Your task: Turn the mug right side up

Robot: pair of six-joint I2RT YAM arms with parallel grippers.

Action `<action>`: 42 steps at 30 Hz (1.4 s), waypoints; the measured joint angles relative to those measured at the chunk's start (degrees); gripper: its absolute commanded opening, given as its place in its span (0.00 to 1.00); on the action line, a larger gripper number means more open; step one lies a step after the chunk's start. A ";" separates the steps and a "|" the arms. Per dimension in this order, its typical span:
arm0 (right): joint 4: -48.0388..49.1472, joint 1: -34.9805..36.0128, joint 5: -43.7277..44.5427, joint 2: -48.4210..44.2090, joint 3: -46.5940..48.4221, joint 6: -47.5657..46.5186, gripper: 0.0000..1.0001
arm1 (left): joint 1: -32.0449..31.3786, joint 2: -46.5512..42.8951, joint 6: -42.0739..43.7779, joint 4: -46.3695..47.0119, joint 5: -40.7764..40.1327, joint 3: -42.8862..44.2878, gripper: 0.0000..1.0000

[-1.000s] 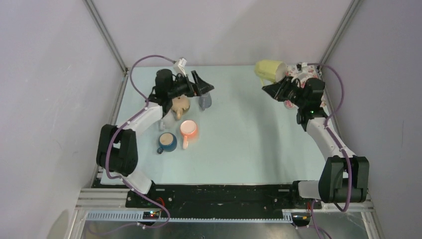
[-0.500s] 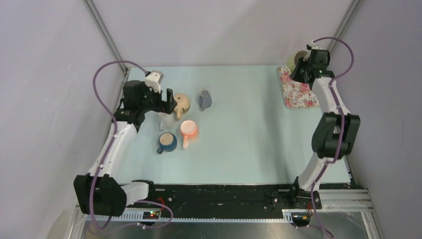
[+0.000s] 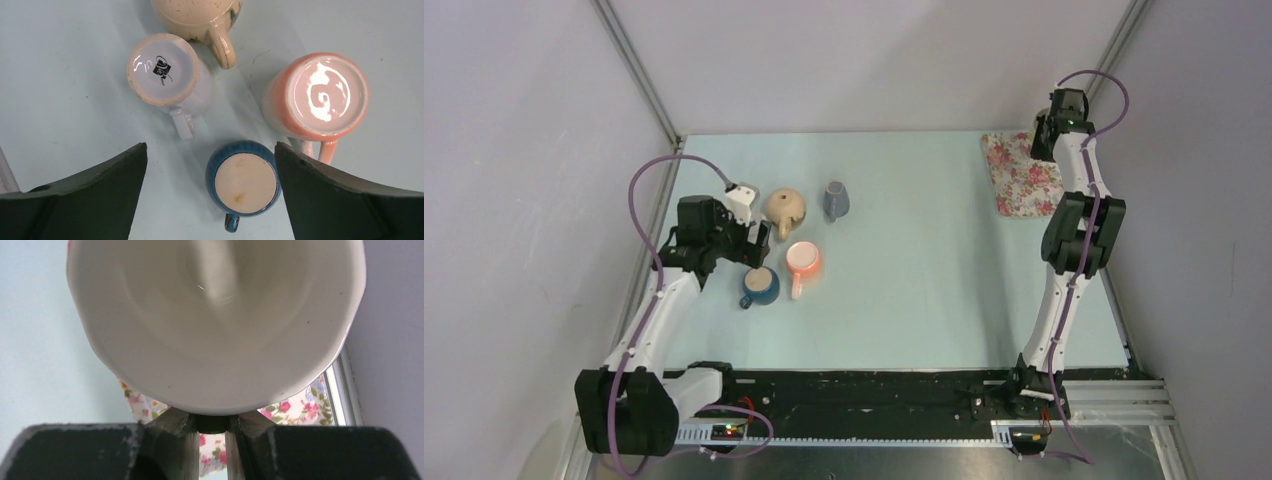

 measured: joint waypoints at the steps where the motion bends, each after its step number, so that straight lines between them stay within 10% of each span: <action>1: 0.20 -0.22 0.15 0.85 0.85 -0.31 0.00 | 0.00 -0.33 0.28 0.00 0.00 -0.26 1.00; 31: 3.67 -2.49 0.31 12.87 8.85 -4.68 0.01 | 0.02 0.74 2.05 0.24 0.26 -1.07 1.00; 37: 4.02 -2.51 0.44 13.62 8.85 -5.53 0.15 | 0.02 0.74 2.05 0.26 0.26 -1.07 1.00; 42: 4.37 -2.51 0.74 13.84 8.85 -5.90 0.45 | 0.02 0.74 2.05 0.26 0.24 -1.07 1.00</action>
